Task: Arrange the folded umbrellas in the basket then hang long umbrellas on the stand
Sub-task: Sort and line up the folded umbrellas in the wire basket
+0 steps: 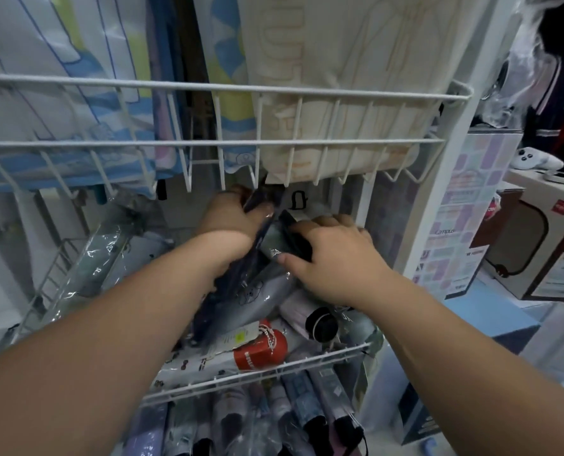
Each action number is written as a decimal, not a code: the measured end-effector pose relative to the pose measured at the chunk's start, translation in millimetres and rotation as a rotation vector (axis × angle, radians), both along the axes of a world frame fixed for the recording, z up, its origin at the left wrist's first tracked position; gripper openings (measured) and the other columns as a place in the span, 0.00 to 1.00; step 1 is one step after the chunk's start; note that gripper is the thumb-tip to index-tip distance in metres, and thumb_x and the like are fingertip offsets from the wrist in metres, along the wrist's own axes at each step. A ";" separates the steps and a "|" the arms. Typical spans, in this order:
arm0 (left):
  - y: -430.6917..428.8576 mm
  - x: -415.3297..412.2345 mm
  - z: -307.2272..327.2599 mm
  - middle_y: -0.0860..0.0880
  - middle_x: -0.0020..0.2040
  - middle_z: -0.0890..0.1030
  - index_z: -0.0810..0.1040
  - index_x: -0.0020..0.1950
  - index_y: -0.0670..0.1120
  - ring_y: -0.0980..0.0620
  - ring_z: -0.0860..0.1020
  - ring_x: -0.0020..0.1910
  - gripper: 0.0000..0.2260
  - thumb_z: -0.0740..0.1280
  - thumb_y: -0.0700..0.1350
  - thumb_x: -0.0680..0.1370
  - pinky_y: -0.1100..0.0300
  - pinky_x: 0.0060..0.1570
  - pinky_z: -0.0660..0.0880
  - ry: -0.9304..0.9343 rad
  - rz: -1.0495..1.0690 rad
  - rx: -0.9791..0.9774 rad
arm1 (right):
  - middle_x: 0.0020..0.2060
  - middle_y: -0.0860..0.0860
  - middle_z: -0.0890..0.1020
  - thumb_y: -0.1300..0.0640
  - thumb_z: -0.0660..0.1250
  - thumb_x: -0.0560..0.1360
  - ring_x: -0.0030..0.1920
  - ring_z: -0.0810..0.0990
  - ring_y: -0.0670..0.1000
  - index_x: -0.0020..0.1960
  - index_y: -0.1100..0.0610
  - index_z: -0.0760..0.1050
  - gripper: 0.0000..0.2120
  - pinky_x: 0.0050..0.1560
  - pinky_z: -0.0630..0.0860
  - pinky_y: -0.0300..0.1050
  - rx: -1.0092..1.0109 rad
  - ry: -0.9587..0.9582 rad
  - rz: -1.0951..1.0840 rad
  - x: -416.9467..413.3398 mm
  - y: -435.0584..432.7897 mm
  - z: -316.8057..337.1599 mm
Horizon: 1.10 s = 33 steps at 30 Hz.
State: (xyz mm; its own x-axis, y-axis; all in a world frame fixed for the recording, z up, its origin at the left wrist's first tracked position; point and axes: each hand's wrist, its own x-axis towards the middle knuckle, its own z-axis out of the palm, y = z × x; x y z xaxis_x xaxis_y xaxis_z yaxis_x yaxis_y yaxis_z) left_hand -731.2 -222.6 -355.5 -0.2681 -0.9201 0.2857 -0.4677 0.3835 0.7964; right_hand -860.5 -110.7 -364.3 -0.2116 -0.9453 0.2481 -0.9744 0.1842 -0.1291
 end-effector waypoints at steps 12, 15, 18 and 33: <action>1.5 -10.5 -39.7 0.54 0.64 0.76 0.72 0.73 0.51 0.58 0.74 0.53 0.17 0.60 0.48 0.84 0.66 0.42 0.67 0.119 -0.091 0.186 | 0.77 0.49 0.66 0.28 0.52 0.76 0.73 0.66 0.60 0.78 0.36 0.55 0.32 0.69 0.65 0.59 0.081 0.007 0.040 -4.2 3.2 -18.5; 8.9 15.6 -59.0 0.59 0.64 0.76 0.68 0.71 0.64 0.60 0.76 0.58 0.18 0.62 0.47 0.83 0.71 0.50 0.69 0.263 -0.214 0.227 | 0.77 0.49 0.63 0.26 0.53 0.75 0.73 0.65 0.61 0.76 0.35 0.57 0.33 0.70 0.64 0.61 0.105 0.084 0.034 -0.2 1.3 -23.2; 14.4 42.6 -72.2 0.59 0.66 0.77 0.65 0.75 0.65 0.56 0.77 0.62 0.32 0.71 0.56 0.72 0.61 0.64 0.73 0.084 -0.287 0.224 | 0.77 0.50 0.63 0.26 0.53 0.75 0.73 0.64 0.61 0.76 0.36 0.59 0.33 0.69 0.63 0.63 0.120 0.136 0.022 6.0 0.7 -24.1; 23.8 -19.9 -18.0 0.48 0.53 0.85 0.79 0.60 0.49 0.47 0.85 0.50 0.30 0.79 0.55 0.61 0.47 0.55 0.81 0.492 -0.150 0.310 | 0.55 0.56 0.80 0.42 0.51 0.83 0.59 0.75 0.58 0.63 0.54 0.77 0.23 0.59 0.73 0.53 -0.382 -0.346 -0.023 -15.0 23.2 -24.5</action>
